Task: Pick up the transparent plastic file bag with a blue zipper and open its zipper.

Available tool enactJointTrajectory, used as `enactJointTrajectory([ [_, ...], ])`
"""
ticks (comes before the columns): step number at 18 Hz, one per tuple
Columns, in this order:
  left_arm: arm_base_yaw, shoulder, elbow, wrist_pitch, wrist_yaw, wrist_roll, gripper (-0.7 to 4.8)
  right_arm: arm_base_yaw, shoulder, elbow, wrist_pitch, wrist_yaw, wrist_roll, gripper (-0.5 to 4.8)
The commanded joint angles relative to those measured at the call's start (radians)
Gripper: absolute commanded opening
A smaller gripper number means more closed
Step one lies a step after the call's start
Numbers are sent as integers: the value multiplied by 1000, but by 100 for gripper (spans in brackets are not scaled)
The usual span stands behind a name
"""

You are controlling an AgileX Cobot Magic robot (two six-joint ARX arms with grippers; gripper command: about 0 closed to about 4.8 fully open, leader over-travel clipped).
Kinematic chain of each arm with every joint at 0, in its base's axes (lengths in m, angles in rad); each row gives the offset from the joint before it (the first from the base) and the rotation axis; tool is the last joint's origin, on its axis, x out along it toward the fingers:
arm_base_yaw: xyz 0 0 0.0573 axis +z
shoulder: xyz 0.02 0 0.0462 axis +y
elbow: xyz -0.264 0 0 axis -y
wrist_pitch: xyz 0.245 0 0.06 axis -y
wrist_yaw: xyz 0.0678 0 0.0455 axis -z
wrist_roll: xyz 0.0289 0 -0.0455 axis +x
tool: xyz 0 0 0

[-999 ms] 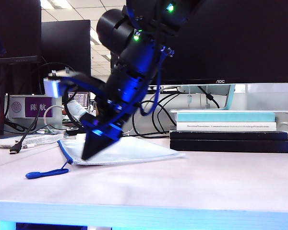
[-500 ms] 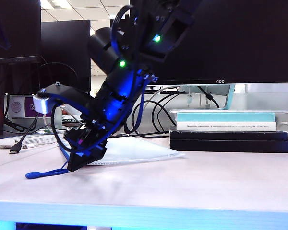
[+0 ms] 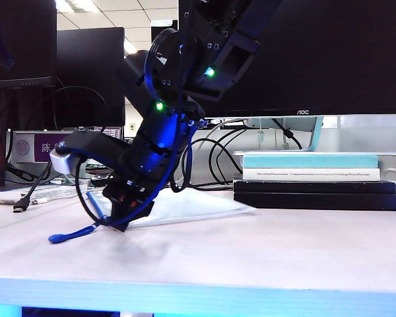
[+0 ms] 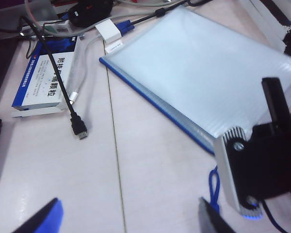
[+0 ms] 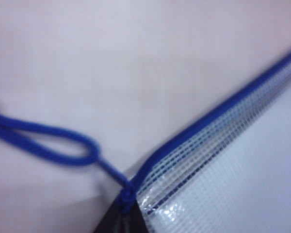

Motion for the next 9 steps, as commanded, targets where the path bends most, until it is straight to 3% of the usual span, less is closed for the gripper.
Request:
enactJointTrajectory([
  [1,-1,6,0,14,-2,0,372,-12,-20,36,-46,115,-14,-4],
  [9,-1,6,-34,6,4,16,372,-25,-183,127,-213,130,-19,-4],
])
